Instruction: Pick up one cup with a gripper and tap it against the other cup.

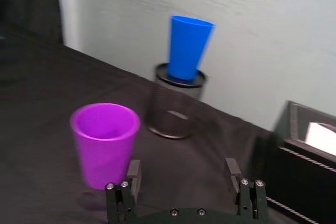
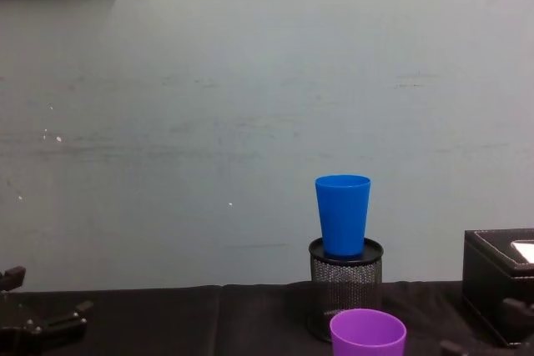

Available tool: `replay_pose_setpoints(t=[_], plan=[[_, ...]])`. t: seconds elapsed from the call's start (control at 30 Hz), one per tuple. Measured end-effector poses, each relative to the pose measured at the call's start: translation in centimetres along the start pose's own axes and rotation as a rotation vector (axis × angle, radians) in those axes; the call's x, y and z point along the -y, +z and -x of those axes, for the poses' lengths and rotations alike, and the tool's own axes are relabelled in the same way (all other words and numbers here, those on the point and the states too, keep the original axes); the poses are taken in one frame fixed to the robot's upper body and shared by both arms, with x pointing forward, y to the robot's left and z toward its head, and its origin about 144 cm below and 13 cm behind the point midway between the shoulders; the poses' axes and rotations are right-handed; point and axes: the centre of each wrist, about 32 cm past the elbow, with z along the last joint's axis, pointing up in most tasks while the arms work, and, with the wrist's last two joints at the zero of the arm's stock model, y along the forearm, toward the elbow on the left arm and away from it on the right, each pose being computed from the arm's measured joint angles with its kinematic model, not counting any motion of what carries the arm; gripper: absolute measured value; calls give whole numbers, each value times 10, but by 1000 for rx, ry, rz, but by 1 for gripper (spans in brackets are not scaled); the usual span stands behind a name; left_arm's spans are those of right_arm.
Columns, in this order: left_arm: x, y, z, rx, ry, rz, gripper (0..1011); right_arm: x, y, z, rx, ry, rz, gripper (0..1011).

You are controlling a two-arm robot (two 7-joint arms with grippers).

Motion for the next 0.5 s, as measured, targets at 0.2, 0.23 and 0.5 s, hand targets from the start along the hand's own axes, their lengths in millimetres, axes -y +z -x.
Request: replay_pose_setpoints(t=[0.2, 0.23, 0.5], plan=[[0, 0, 0, 0, 0, 0, 1000, -5, -2, 12, -63, 69, -11, 1003], [0, 0, 0, 0, 0, 0, 1000, -6, -2, 13, -72, 73, -11, 1003], [0, 0, 0, 0, 0, 0, 1000, -21, -5, 19, -139, 114, -16, 1003]])
